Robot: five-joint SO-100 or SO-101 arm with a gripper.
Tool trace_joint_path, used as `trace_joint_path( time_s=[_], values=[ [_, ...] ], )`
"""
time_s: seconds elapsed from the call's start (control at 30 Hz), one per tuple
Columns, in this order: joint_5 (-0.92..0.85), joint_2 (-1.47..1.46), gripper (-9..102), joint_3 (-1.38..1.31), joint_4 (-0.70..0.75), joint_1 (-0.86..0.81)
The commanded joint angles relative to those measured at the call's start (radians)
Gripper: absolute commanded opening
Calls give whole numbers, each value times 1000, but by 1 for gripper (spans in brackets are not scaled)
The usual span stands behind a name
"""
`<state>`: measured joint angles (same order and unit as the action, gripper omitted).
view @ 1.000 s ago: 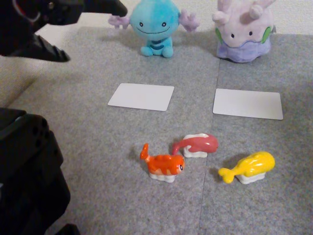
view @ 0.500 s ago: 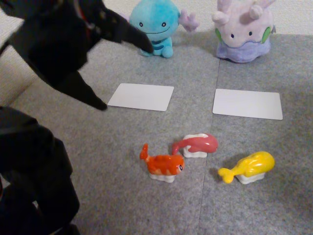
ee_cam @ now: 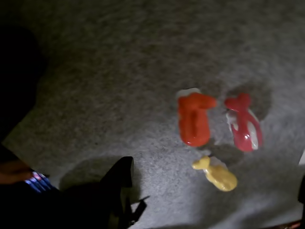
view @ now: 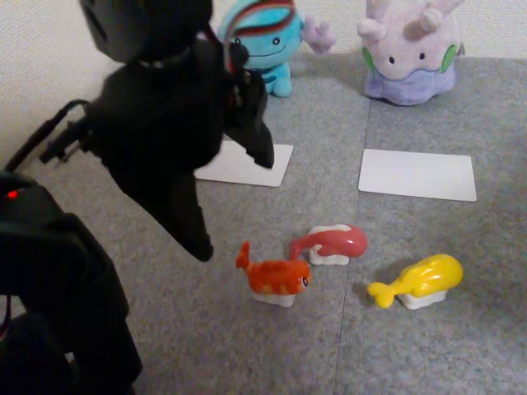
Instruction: Wooper wants to eat egg sudhi, and Goomy wants to eat shrimp sushi
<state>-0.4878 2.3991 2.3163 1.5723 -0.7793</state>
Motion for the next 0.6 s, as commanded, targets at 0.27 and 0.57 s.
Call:
trace_joint_path(
  time_s=[0.27,0.57],
  values=[
    [-98,-206,40,-37,-150,-89],
    [-18,-364,40,-37,-255,-71]
  ],
)
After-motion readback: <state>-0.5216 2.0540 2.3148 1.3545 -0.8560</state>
